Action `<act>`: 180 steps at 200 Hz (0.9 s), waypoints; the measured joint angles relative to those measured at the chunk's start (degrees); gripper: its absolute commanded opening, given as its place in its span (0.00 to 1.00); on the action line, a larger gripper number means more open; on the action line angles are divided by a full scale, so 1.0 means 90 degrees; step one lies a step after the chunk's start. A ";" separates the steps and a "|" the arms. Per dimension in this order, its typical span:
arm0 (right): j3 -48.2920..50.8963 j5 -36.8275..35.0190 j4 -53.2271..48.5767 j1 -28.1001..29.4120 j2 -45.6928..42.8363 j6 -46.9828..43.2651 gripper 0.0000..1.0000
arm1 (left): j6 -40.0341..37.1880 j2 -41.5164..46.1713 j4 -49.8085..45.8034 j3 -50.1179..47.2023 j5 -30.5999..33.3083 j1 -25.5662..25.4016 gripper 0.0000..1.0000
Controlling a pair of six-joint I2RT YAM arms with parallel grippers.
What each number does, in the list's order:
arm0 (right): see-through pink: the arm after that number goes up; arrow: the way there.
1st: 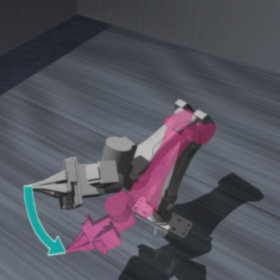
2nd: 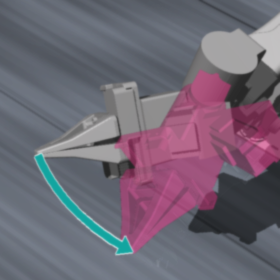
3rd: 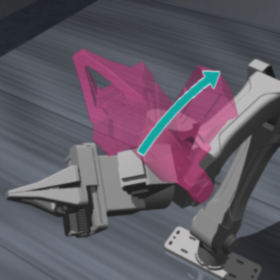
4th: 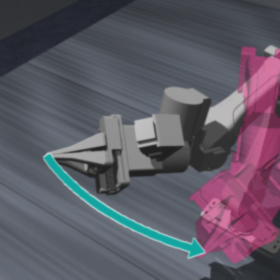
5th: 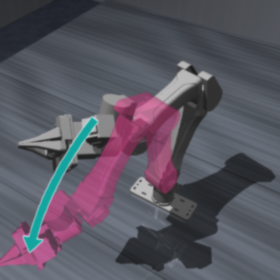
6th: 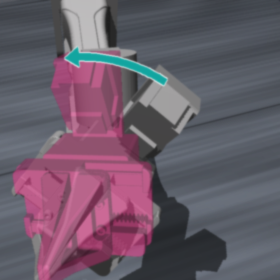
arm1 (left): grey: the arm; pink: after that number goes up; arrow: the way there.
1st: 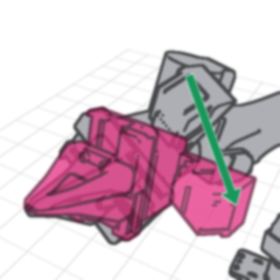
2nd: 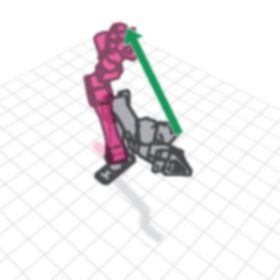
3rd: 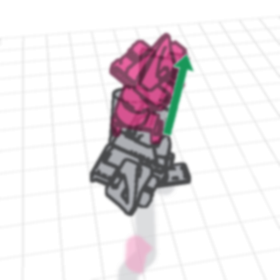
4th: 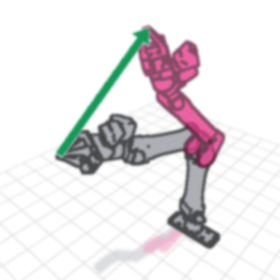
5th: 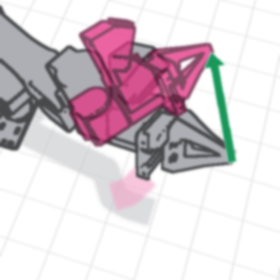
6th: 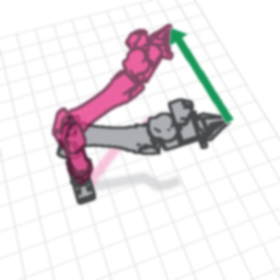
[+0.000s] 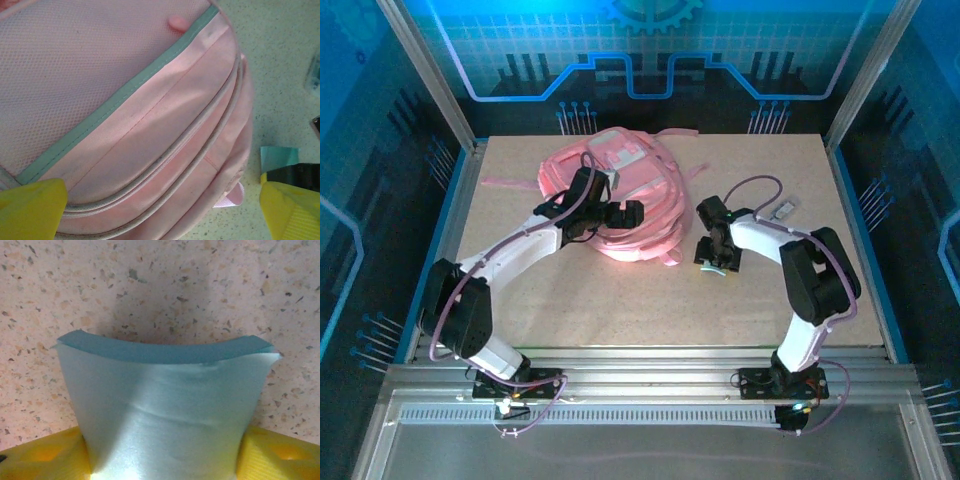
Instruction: Pack the student bag
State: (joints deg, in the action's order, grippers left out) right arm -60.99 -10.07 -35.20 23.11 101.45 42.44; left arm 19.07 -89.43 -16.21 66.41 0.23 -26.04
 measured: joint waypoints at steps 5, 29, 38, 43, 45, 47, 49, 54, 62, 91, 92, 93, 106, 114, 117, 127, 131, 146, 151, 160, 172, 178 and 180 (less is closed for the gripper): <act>0.0017 0.0015 0.0017 -0.0017 -0.0024 -0.0002 0.65 | -0.0027 -0.0019 -0.0029 0.0012 0.0000 0.0000 0.98; 0.0049 0.0114 -0.0002 -0.0151 -0.0206 -0.0092 0.65 | -0.0330 -0.0257 -0.0257 0.0260 0.0019 0.0000 0.96; 0.0046 0.0168 -0.0029 -0.0223 -0.0321 -0.0146 0.65 | -0.0476 -0.0379 -0.0369 0.0403 0.0022 0.0000 0.94; 0.0049 0.0192 -0.0046 -0.0287 -0.0413 -0.0185 0.66 | -0.0568 -0.0454 -0.0440 0.0491 0.0027 -0.0002 0.94; 0.0049 0.0206 -0.0056 -0.0313 -0.0457 -0.0197 0.66 | -0.0612 -0.0488 -0.0466 0.0529 0.0032 -0.0002 0.93; 0.0049 0.0211 -0.0058 -0.0338 -0.0491 -0.0206 0.66 | -0.0636 -0.0510 -0.0495 0.0559 0.0041 -0.0002 0.93; 0.0049 0.0228 -0.0066 -0.0364 -0.0527 -0.0228 0.66 | -0.0678 -0.0544 -0.0529 0.0600 0.0044 -0.0005 0.93; 0.0049 0.0260 -0.0085 -0.0435 -0.0624 -0.0260 0.66 | -0.0780 -0.0629 -0.0629 0.0707 0.0068 -0.0010 0.93; 0.0046 0.0338 -0.0124 -0.0566 -0.0792 -0.0323 0.66 | -0.0925 -0.0763 -0.0748 0.0874 0.0124 -0.0032 0.93; 0.0046 0.0491 -0.0211 -0.0993 -0.1316 -0.0503 0.66 | -0.1438 -0.1173 -0.1115 0.1365 0.0415 -0.0172 0.92; 0.0046 0.0500 -0.0216 -0.1001 -0.1326 -0.0508 0.66 | -0.1467 -0.1200 -0.1129 0.1389 0.0435 -0.0182 0.92; 0.0049 0.0505 -0.0221 -0.1020 -0.1350 -0.0505 0.66 | -0.1479 -0.1212 -0.1139 0.1404 0.0447 -0.0187 0.92; 0.0046 0.0576 -0.0245 -0.1141 -0.1535 -0.0559 0.65 | -0.1729 -0.1435 -0.1280 0.1637 0.0673 -0.0277 0.92; 0.0046 0.0629 -0.0257 -0.1197 -0.1625 -0.0578 0.65 | -0.1882 -0.1576 -0.1358 0.1787 0.0831 -0.0330 0.91; 0.0046 0.0646 -0.0260 -0.1209 -0.1649 -0.0583 0.65 | -0.1977 -0.1649 -0.1399 0.1865 0.0899 -0.0355 0.91; 0.0046 0.0680 -0.0260 -0.1246 -0.1734 -0.0602 0.65 | -0.2169 -0.1865 -0.1494 0.2062 0.1124 -0.0420 0.91; 0.0049 0.0692 -0.0260 -0.1246 -0.1756 -0.0602 0.65 | -0.2237 -0.1938 -0.1535 0.2130 0.1197 -0.0442 0.91; 0.0066 0.0746 -0.0248 -0.1258 -0.1824 -0.0605 0.65 | -0.2480 -0.2251 -0.1654 0.2361 0.1542 -0.0508 0.89; 0.0075 0.0775 -0.0253 -0.1263 -0.1831 -0.0605 0.65 | -0.2538 -0.2334 -0.1685 0.2402 0.1634 -0.0522 0.86; 0.0107 0.0843 -0.0245 -0.1285 -0.1838 -0.0607 0.65 | -0.2625 -0.2458 -0.1729 0.2458 0.1792 -0.0539 0.78; 0.0143 0.0879 -0.0250 -0.1307 -0.1838 -0.0619 0.64 | -0.2749 -0.2577 -0.1792 0.2531 0.1950 -0.0542 0.66; 0.0155 0.0908 -0.0250 -0.1316 -0.1838 -0.0627 0.64 | -0.2815 -0.2608 -0.1826 0.2562 0.1955 -0.0542 0.62; 0.0158 0.0908 -0.0250 -0.1321 -0.1838 -0.0629 0.64 | -0.2764 -0.2613 -0.1841 0.2574 0.1962 -0.0542 0.61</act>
State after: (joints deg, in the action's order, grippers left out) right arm -59.57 -1.89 -37.45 11.22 84.90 36.77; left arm -5.80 -112.95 -32.77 89.58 17.89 -30.92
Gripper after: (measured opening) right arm 0.643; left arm 0.688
